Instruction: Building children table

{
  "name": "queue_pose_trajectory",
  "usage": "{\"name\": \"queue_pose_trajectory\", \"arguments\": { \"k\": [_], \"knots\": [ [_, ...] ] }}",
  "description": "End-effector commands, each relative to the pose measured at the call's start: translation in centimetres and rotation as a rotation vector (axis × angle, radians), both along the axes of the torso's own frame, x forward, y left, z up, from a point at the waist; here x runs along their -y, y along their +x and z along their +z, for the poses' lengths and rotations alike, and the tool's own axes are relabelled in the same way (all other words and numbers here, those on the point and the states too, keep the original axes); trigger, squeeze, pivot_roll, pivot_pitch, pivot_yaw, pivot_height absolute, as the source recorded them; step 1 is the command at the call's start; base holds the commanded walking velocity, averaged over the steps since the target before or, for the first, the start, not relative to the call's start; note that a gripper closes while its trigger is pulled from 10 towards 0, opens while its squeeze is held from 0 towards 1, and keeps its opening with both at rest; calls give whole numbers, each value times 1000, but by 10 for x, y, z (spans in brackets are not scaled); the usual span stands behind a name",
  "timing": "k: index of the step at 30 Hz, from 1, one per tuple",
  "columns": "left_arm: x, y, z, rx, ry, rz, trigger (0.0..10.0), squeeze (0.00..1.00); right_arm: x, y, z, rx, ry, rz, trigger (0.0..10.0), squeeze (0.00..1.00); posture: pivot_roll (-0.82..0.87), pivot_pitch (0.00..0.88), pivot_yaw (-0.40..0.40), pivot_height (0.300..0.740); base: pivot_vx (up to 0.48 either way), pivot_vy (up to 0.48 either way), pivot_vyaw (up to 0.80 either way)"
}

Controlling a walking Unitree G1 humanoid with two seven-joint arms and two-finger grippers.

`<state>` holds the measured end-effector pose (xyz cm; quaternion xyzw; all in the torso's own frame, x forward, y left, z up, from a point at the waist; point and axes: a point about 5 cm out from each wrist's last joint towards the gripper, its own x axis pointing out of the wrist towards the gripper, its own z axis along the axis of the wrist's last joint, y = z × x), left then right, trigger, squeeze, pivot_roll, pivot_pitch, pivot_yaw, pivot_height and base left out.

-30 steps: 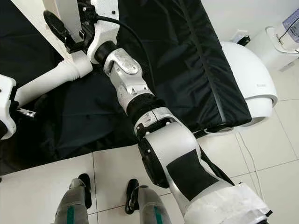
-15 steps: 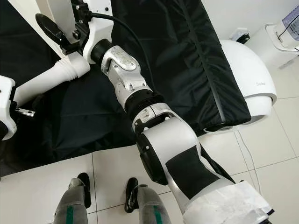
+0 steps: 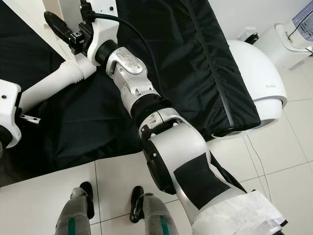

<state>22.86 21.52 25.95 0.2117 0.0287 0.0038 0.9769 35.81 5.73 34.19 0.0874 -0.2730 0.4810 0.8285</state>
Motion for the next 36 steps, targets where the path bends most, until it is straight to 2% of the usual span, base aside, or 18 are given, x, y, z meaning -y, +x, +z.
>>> {"name": "queue_pose_trajectory", "arguments": {
  "k": [1,2,4,6,7,36],
  "knots": [
    [2,5,-9,-43,-16,3,10000,0,-39,-30,-13,44,-15,174,10000,0,200,358,-246,740,0,0,0],
    [2,5,-9,-43,-16,3,10000,0,-39,-30,-13,44,-15,174,10000,0,200,358,-246,740,0,0,0],
    [2,8,-9,-41,-16,-4,10000,0,-23,-22,-17,62,-17,129,10000,0,184,355,-233,740,0,0,0],
    [2,9,-8,-40,-17,-6,10000,0,-19,-20,-18,66,-17,116,10000,0,184,355,-233,740,0,0,0],
    [4,14,-8,-40,-13,-25,10000,0,-5,-13,-23,79,-22,69,10000,0,168,347,-220,740,0,0,0],
    [4,14,-8,-40,-13,-25,10000,0,-5,-13,-23,79,-22,69,10000,0,168,347,-220,740,0,0,0]
  ]
}}
